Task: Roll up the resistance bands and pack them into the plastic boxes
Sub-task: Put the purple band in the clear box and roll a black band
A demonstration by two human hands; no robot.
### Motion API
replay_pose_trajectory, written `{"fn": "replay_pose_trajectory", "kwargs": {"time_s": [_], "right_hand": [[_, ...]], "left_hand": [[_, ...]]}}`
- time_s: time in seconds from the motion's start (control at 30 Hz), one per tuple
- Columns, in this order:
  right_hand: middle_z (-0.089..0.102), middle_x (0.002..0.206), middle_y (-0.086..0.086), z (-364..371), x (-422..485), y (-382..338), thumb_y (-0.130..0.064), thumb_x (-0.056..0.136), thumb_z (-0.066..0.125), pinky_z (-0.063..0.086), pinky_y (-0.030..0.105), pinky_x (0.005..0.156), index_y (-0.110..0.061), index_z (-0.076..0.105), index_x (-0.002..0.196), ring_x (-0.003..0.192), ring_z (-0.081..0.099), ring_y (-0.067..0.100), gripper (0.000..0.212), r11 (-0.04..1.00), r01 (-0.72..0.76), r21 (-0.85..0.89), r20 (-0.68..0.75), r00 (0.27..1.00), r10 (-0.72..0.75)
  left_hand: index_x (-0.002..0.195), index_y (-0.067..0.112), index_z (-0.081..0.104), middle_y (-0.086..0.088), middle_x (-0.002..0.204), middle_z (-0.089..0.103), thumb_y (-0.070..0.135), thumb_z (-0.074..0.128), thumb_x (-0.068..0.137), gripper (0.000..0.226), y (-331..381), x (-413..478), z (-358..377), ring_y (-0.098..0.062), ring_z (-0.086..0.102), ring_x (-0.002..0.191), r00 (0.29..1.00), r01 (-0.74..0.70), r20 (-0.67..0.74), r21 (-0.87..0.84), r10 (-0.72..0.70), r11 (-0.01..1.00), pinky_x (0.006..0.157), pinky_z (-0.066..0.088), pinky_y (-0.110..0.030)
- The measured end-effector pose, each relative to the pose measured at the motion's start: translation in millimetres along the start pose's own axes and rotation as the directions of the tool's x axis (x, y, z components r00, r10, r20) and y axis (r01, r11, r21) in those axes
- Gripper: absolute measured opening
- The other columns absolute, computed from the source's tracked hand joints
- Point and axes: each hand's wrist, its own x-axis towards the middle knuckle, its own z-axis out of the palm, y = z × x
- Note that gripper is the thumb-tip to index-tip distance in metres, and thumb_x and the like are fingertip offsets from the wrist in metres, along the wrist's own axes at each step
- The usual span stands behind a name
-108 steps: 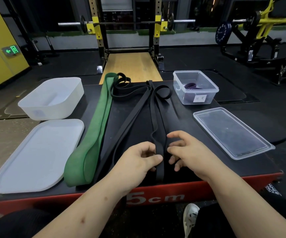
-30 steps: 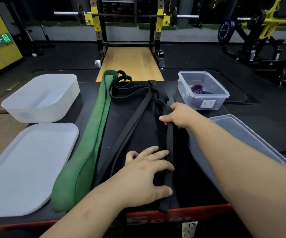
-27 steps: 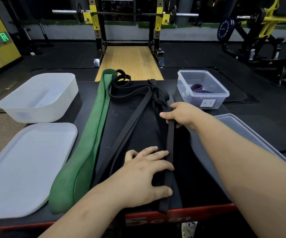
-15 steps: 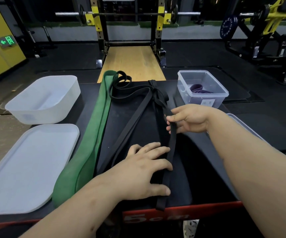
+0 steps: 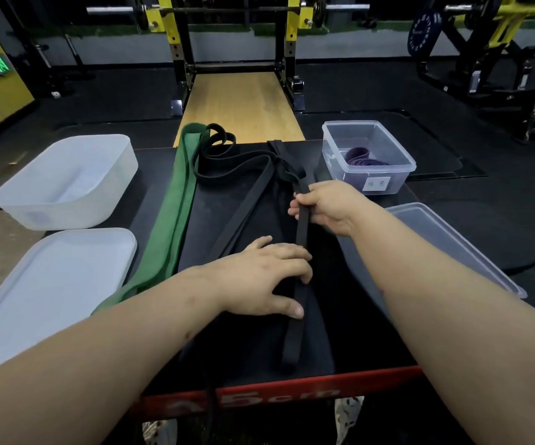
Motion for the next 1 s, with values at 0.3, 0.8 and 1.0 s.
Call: {"fn": "replay_pose_trajectory", "kwargs": {"time_s": [0.3, 0.8, 1.0], "right_hand": [[0.069, 0.1, 0.019, 4, 52, -24, 0.019, 0.091, 0.042, 0.059, 0.033, 0.07, 0.001, 0.053, 0.112, 0.081, 0.074, 0.025, 0.03, 0.957, -0.065, 0.282, -0.047, 0.996, 0.082], [0.063, 0.124, 0.017, 12, 98, -35, 0.002, 0.089, 0.058, 0.059, 0.043, 0.091, -0.007, 0.053, 0.139, 0.1, 0.064, 0.027, 0.051, 0.868, 0.029, -0.496, -0.209, 0.966, -0.152], [0.058, 0.108, 0.009, 17, 78, -40, -0.019, 0.097, 0.065, 0.046, 0.033, 0.073, -0.012, 0.059, 0.103, 0.092, 0.055, 0.025, 0.011, 0.625, 0.03, -0.78, -0.14, 0.965, -0.221]], "left_hand": [[0.13, 0.04, 0.052, 0.01, 0.164, 0.022, 0.07, 0.063, 0.085, 0.055, -13, 17, 1, -0.002, -0.005, 0.154, 0.999, -0.019, -0.05, 0.022, 0.02, 1.0, 0.125, -0.01, -0.053], [0.152, 0.036, 0.027, 0.012, 0.17, 0.009, 0.078, 0.071, 0.071, 0.101, -40, 51, -10, 0.002, -0.006, 0.154, 0.994, 0.105, -0.011, -0.064, -0.106, 0.992, 0.127, -0.004, -0.048], [0.159, 0.032, 0.012, 0.012, 0.17, 0.008, 0.067, 0.08, 0.073, 0.115, -30, 43, -12, 0.001, -0.004, 0.151, 0.989, 0.133, -0.041, -0.161, -0.141, 0.978, 0.118, -0.017, -0.018]]}}
